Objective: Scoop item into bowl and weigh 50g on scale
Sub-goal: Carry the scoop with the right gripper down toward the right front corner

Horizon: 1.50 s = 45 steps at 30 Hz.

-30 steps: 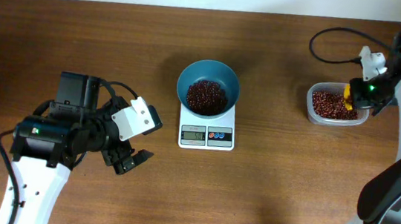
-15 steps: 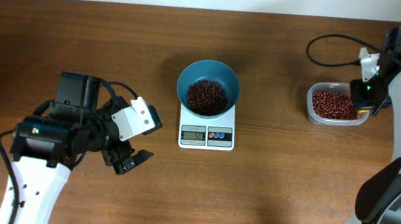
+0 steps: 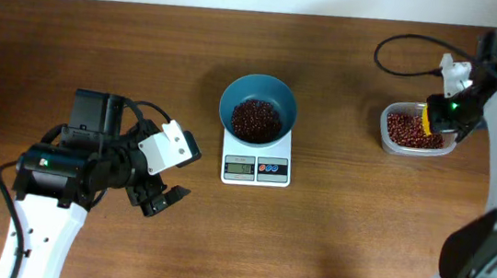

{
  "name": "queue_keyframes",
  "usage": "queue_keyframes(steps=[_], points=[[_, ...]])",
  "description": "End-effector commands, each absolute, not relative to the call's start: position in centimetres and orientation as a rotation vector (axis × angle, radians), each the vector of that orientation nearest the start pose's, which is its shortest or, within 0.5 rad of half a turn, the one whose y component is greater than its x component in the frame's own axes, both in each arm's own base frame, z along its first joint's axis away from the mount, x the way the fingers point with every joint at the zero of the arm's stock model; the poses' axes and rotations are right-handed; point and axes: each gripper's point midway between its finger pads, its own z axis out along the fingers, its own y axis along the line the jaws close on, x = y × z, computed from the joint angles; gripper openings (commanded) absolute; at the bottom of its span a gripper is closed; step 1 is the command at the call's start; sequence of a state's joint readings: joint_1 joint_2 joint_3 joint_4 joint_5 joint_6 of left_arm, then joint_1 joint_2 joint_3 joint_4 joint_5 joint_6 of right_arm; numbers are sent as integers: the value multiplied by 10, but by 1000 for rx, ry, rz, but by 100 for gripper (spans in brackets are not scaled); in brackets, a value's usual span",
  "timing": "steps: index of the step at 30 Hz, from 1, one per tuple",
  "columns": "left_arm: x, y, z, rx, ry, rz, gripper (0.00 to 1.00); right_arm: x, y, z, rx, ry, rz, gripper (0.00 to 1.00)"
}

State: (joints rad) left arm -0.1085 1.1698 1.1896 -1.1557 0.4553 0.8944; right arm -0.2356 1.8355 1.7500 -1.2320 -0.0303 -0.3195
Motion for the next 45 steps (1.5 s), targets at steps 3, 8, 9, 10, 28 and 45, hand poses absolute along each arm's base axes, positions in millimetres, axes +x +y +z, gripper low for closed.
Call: queue_keyframes(steps=[3,8,9,10,28,45], points=[[247,-101,216,1342,2167,-320,99,375,-58,256,-31,2687,116,4],[247,-101,216,1342,2167,-320,99,341,-54,317,148,2505,278,4],[247,-101,216,1342,2167,-320,99,331,-58,329,202,2465,296,4],[247,-101,216,1342,2167,-320,99,320,-64,340,254,2428,301,4],[247,-101,216,1342,2167,-320,99,156,-103,351,908,2294,-38,4],[247,-101,216,1342,2167,-319,99,145,-87,221,1263,2061,256,4]])
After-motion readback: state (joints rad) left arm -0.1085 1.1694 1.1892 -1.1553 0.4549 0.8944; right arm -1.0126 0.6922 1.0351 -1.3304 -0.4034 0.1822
